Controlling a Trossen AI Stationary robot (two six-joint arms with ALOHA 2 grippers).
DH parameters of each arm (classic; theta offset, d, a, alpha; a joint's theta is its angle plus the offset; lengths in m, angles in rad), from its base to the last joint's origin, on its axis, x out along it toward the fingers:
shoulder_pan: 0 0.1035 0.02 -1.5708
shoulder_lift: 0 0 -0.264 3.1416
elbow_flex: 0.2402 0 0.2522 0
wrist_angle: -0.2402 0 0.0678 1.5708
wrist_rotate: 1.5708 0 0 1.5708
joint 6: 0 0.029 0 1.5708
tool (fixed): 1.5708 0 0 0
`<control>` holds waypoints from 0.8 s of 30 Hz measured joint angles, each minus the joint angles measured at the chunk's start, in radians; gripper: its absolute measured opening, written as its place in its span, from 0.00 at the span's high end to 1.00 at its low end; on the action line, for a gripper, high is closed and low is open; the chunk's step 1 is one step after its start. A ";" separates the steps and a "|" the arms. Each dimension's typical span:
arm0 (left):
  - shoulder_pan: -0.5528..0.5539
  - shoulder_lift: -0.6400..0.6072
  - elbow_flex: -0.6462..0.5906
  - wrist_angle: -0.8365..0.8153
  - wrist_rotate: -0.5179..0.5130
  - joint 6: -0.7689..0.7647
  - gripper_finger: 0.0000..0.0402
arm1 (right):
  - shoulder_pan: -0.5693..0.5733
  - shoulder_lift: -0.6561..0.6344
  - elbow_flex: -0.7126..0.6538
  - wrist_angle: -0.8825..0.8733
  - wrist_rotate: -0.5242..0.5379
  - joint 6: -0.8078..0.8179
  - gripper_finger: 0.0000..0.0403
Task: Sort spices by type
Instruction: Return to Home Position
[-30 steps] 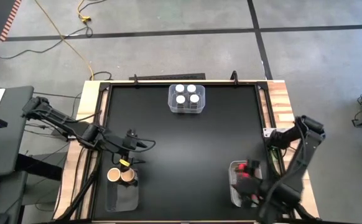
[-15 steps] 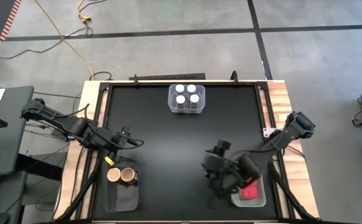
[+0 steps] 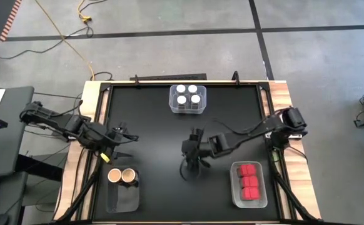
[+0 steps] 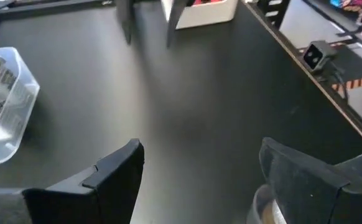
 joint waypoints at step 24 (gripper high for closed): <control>0.428 -0.038 -0.363 0.640 0.376 0.043 0.24 | -0.396 -0.516 -0.626 0.450 -0.417 -0.259 0.29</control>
